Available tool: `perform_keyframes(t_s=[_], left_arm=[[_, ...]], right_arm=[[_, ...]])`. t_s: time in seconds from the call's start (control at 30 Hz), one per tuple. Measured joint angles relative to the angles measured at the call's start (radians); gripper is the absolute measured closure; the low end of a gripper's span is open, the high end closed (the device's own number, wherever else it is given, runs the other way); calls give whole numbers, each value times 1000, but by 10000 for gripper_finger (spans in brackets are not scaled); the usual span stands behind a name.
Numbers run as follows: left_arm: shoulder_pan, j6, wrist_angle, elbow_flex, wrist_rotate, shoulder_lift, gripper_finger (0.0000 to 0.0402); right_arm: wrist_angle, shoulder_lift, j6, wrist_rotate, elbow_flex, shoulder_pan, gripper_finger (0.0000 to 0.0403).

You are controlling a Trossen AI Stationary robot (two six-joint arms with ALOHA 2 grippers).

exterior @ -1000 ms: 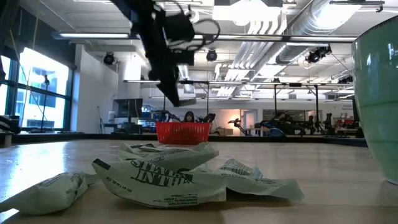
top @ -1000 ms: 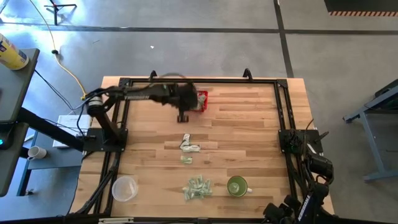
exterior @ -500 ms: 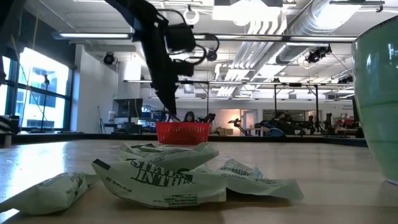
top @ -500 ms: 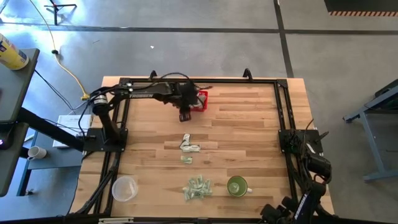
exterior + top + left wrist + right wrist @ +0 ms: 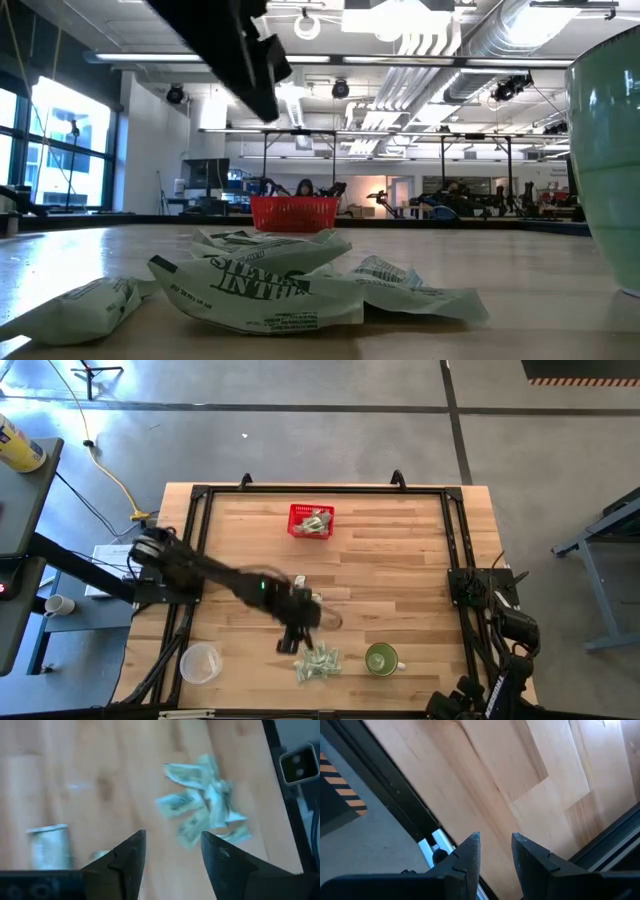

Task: Pick and place items into bin
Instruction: Put the light green stevia packet into the red bin

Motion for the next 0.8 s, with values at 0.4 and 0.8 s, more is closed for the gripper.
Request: perform_keyframes(t_s=[0.4,0.8], left_arm=[[-110,-88,303,0,-51,237,187],[-71,32,316,2,-121,279,175]], right_arm=[[-1,0,-25,3,0,6,300],[11,0,-23,7,0,6,300]])
